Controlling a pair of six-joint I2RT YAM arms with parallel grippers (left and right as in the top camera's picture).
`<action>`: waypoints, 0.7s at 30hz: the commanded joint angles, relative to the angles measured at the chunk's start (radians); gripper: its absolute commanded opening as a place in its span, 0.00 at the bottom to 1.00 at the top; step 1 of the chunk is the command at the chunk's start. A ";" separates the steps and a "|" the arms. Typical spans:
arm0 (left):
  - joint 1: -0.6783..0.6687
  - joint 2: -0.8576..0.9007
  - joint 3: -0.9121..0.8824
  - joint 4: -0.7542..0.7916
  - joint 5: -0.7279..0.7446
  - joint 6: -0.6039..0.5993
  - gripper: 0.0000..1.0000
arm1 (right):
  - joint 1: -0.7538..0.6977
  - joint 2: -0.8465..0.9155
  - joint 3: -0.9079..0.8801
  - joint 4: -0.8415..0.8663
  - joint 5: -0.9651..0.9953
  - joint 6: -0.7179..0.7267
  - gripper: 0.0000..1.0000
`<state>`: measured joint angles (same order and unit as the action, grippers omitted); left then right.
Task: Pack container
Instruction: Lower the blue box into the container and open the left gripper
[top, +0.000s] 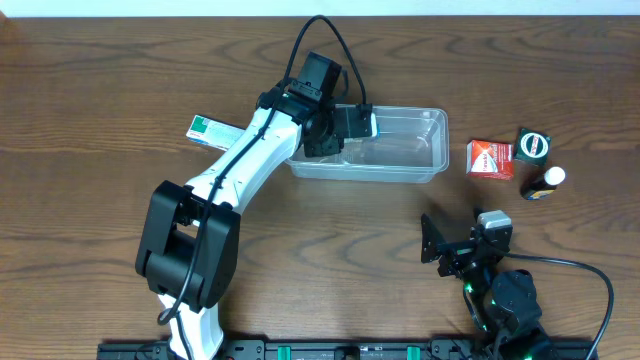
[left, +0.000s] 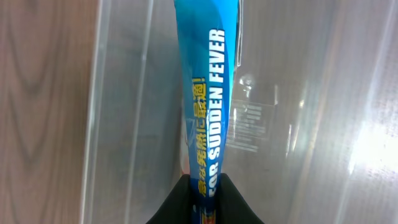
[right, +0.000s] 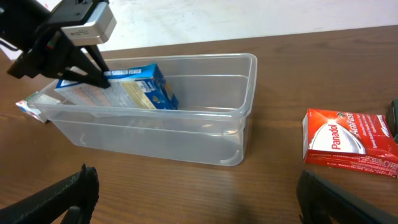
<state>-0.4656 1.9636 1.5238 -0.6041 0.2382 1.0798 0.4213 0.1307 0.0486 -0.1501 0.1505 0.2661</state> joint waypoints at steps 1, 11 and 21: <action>0.004 0.011 0.009 -0.051 0.004 0.015 0.14 | 0.005 -0.002 -0.004 0.000 0.003 -0.013 0.99; -0.006 -0.016 0.009 -0.192 0.005 -0.004 0.25 | 0.005 -0.002 -0.004 0.000 0.003 -0.013 0.99; -0.027 -0.058 0.009 -0.210 0.005 -0.004 0.64 | 0.005 -0.002 -0.004 0.000 0.003 -0.013 0.99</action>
<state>-0.4896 1.9518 1.5330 -0.8078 0.2367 1.0771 0.4213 0.1307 0.0486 -0.1501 0.1505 0.2661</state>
